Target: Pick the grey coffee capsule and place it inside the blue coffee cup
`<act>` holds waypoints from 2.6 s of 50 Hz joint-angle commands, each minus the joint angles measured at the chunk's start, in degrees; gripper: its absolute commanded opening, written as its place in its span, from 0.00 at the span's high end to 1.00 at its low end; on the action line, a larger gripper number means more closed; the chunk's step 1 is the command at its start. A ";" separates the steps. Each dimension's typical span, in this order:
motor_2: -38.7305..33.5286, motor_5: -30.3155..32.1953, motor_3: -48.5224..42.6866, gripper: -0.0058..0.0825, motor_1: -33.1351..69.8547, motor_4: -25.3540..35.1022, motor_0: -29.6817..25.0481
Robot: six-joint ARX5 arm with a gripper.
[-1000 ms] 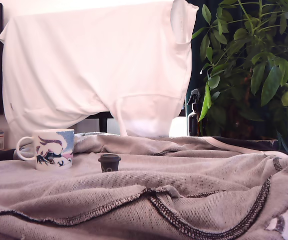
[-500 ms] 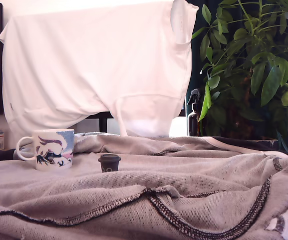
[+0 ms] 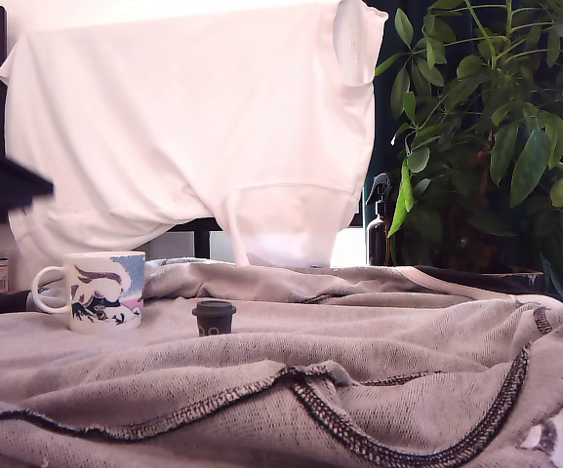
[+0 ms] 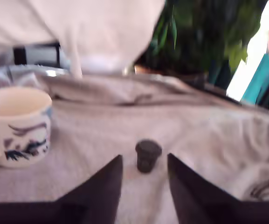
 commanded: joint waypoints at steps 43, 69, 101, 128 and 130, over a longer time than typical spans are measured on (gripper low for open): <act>26.99 12.57 4.76 0.12 47.56 4.87 -6.64; 36.37 12.52 -3.37 0.31 56.78 5.51 -6.64; 42.18 12.09 -14.25 0.83 56.02 7.52 -6.64; 44.52 12.55 -15.39 0.83 41.48 6.69 3.10; 44.52 12.55 -15.37 0.83 40.63 6.32 4.90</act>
